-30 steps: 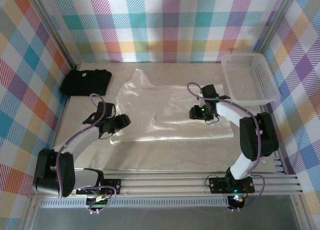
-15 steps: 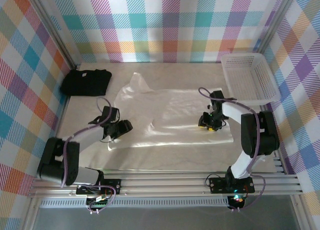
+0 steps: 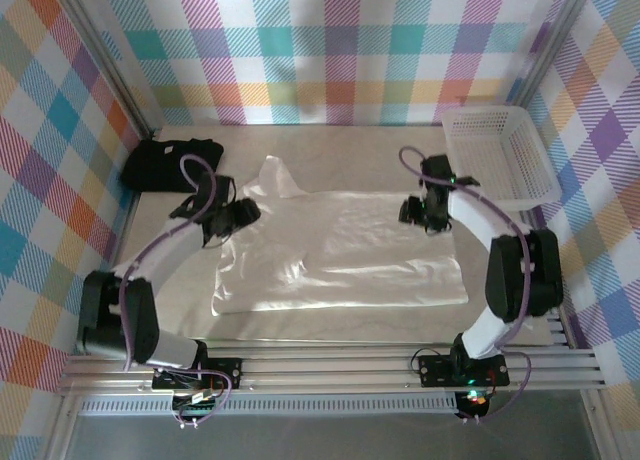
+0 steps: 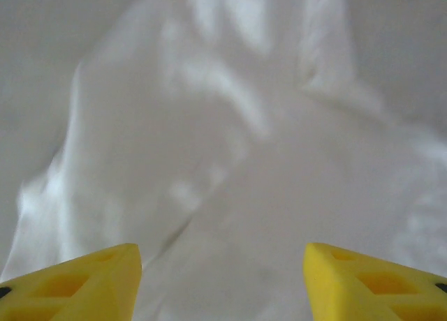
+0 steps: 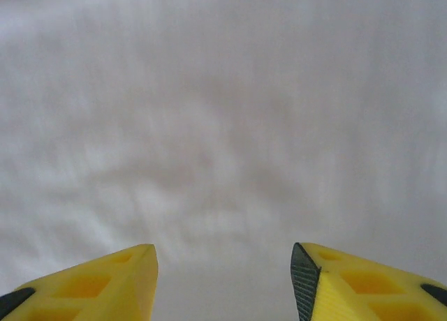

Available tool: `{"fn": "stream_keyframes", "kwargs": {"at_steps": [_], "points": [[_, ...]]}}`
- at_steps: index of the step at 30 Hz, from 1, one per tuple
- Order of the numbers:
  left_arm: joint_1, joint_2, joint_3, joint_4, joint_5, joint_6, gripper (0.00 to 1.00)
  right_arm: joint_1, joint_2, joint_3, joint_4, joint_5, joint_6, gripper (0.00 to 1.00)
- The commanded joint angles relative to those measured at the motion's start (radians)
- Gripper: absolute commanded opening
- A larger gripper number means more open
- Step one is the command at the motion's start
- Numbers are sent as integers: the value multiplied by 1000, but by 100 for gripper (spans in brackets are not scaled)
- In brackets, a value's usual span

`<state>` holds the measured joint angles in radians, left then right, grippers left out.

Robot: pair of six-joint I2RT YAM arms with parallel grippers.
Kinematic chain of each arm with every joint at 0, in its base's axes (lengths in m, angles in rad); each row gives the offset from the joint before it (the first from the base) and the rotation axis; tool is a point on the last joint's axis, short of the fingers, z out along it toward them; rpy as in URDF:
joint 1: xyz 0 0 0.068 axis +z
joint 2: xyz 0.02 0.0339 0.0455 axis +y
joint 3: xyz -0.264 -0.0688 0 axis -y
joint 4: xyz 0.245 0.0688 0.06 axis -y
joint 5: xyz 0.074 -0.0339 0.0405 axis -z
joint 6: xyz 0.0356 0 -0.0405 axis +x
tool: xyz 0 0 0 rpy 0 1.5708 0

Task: Fold the inside-out t-shirt

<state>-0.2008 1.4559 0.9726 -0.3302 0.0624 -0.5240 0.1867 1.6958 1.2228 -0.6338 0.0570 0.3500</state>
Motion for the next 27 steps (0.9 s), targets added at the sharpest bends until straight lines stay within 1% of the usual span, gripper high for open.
{"fn": "stream_keyframes", "kwargs": {"at_steps": [1,4,8,10,19,27], "points": [[6,93,91,22,20,31,63,-31,169,177,-9,203,-55,53],[6,126,106,44,48,16,63,-48,293,323,-47,265,-87,53],[6,147,111,43,62,19,63,-76,444,515,-148,282,-102,53],[5,147,110,43,67,24,63,-87,487,569,-179,290,-106,52],[5,152,109,39,66,48,63,-124,574,650,-223,300,-117,52],[4,169,104,43,69,53,63,-156,610,673,-248,214,-118,53]]}}
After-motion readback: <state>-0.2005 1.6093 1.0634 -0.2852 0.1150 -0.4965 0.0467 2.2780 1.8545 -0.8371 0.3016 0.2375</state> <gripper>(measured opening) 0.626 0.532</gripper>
